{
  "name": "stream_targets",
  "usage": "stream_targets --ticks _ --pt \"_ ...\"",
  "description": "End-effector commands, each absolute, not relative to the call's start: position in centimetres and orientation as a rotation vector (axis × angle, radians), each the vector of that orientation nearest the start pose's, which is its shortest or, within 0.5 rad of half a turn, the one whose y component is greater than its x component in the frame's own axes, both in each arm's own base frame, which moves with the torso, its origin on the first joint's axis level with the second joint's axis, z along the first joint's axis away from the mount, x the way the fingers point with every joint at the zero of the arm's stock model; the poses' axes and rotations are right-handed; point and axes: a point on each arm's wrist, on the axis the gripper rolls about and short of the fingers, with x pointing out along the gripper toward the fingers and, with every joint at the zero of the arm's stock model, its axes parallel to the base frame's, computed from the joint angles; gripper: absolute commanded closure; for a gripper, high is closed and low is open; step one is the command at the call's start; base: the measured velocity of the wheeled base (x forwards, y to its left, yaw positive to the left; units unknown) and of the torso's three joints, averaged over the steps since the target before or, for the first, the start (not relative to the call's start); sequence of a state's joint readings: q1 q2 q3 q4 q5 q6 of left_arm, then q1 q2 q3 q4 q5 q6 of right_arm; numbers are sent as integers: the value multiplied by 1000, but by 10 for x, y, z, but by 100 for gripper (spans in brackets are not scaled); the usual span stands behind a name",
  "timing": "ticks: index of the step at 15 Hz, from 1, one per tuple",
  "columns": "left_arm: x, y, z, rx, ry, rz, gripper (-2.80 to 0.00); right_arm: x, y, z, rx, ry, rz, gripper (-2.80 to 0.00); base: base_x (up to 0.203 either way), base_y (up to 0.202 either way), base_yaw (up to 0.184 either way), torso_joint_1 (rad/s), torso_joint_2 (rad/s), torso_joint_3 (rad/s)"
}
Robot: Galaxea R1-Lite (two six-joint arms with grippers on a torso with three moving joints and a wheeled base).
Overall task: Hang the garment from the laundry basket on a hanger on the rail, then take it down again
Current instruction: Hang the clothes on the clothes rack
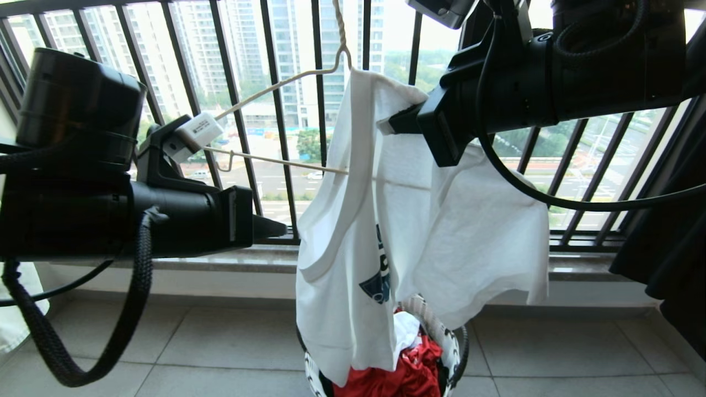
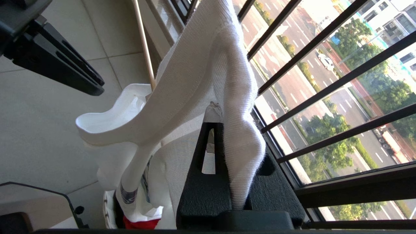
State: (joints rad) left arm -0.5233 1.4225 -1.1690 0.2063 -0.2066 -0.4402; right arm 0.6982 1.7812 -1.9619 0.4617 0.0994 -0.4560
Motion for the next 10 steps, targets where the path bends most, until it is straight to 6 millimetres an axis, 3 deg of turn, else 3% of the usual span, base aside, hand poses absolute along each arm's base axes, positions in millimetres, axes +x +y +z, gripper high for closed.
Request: stream_targets --ticks 1,10 --pt "214 -137 260 -320 671 -538 -280 238 209 372 -515 84 859 0 0 0 0 0 0 0" --pt "235 -148 240 -320 618 -463 -280 217 215 380 -505 49 910 0 0 0 0 0 0 0"
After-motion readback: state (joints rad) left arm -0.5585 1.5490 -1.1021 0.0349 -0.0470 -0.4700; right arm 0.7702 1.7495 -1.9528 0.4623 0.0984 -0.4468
